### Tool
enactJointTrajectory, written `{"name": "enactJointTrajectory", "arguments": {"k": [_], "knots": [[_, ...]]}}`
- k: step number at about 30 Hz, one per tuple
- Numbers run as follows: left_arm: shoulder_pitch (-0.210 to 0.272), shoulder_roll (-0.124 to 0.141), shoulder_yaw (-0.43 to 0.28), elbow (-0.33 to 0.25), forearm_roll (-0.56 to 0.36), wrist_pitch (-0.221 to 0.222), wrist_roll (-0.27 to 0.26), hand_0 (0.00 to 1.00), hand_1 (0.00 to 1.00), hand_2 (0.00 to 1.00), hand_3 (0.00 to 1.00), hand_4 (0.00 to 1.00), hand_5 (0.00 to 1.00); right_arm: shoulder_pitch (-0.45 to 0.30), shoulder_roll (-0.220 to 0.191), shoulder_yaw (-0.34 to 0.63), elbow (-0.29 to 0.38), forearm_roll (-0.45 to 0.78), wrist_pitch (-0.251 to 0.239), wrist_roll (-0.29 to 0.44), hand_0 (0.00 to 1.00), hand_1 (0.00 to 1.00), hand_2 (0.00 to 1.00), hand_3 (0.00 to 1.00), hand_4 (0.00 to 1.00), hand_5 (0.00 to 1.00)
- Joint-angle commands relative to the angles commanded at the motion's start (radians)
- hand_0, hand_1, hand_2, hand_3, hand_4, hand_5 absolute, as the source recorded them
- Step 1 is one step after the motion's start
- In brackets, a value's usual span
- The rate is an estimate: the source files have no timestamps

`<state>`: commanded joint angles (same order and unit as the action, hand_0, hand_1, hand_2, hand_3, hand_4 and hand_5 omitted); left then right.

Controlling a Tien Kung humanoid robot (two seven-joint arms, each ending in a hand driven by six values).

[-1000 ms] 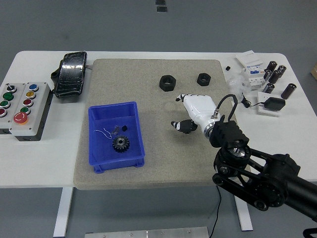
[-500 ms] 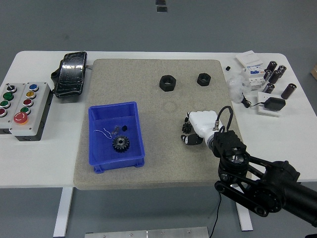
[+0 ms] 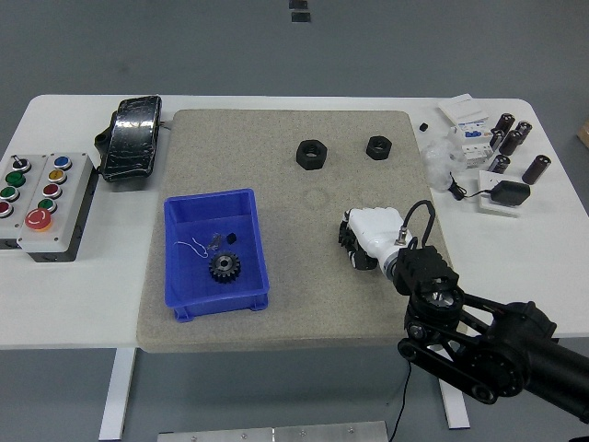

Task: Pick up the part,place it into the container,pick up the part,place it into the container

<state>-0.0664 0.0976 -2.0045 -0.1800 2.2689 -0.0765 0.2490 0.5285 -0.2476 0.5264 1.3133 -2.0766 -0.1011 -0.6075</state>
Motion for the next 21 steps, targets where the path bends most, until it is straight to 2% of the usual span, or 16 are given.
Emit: {"name": "enactJointTrajectory", "arguments": {"k": [7, 11, 16, 21], "knots": [[0.002, 0.000, 0.000, 0.000, 0.000, -0.001, 0.002, 0.664, 0.611, 0.557, 0.611, 0.665, 0.306, 0.060, 0.017, -0.035, 0.085, 0.005, -0.051, 0.032, 0.542, 0.528, 0.297, 0.417, 0.230, 0.082], [0.001, -0.002, 0.003, 0.000, 0.000, -0.003, 0.003, 0.664, 0.611, 0.557, 0.611, 0.665, 0.306, 0.118, 0.053, -0.088, 0.127, 0.022, -0.082, 0.061, 0.542, 0.528, 0.297, 0.417, 0.230, 0.082], [0.000, -0.002, 0.001, 0.000, 0.000, -0.004, 0.005, 0.664, 0.611, 0.557, 0.612, 0.664, 0.305, 0.201, 0.116, -0.177, 0.155, 0.099, -0.122, 0.110, 0.552, 0.519, 0.283, 0.403, 0.218, 0.097], [0.000, 0.000, -0.002, 0.000, 0.000, -0.004, 0.007, 0.664, 0.611, 0.557, 0.612, 0.664, 0.307, 0.260, 0.157, -0.249, 0.150, 0.139, -0.117, 0.124, 0.564, 0.521, 0.281, 0.410, 0.223, 0.082]]}}
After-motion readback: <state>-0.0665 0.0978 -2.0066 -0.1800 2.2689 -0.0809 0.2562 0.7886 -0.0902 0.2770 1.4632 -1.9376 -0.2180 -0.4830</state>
